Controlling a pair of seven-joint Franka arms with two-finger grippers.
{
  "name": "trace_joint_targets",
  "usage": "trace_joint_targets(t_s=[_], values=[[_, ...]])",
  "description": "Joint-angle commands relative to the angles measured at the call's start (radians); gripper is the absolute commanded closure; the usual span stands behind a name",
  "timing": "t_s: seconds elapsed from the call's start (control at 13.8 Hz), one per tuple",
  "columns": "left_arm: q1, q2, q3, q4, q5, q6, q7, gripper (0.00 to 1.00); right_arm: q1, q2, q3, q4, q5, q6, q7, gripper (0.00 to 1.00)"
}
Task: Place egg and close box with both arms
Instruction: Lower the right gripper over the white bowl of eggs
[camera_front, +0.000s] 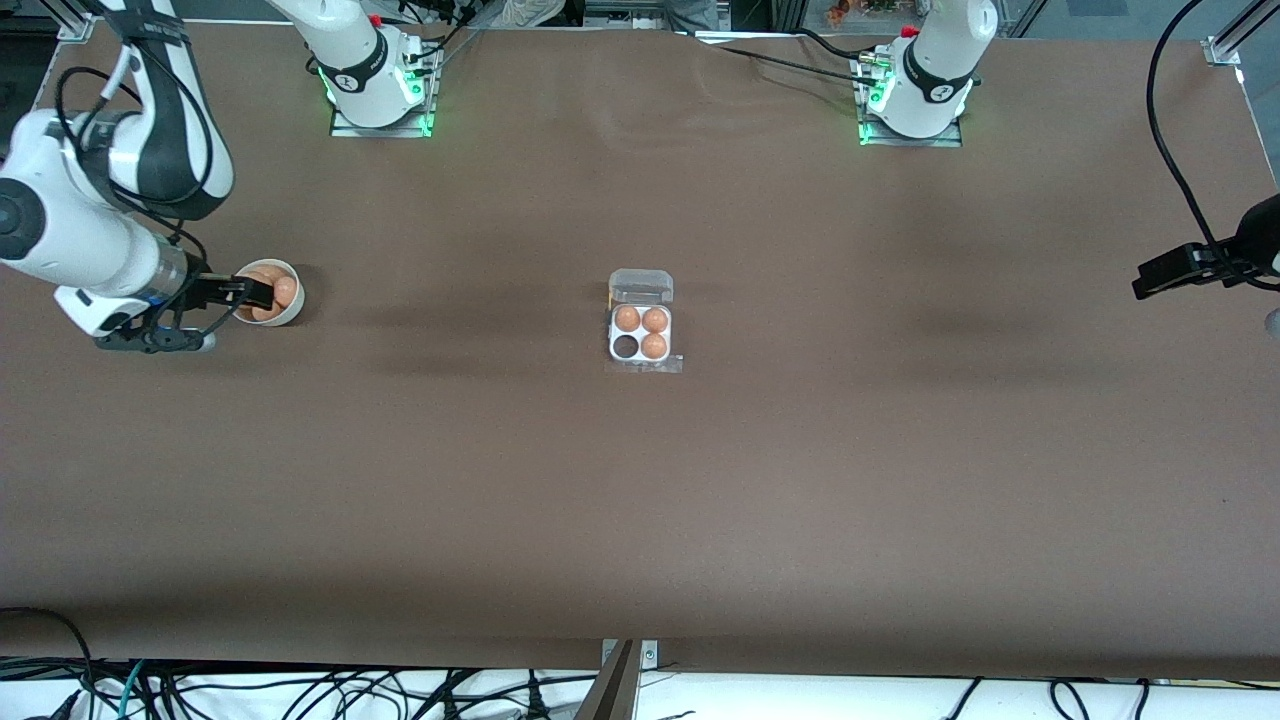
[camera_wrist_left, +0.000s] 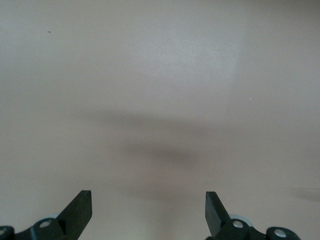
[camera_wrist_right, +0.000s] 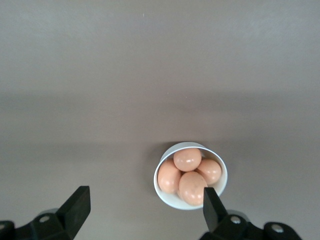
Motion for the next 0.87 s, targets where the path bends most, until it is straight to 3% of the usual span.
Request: trace_joint_targets(t_s=[0.0, 0.36, 0.79], values=[[0.009, 0.012, -0.005, 0.031, -0.021, -0.007, 0.002, 0.0, -0.003, -0.05, -0.027, -0.133, -0.018, 0.139, -0.008, 0.0], [0.009, 0.013, -0.005, 0.031, -0.014, -0.007, 0.01, 0.0, -0.003, -0.043, -0.098, -0.271, -0.018, 0.329, -0.097, 0.0], [0.006, 0.016, -0.005, 0.031, -0.011, -0.007, 0.013, 0.0, -0.003, -0.029, -0.138, -0.351, -0.018, 0.432, -0.152, 0.0]])
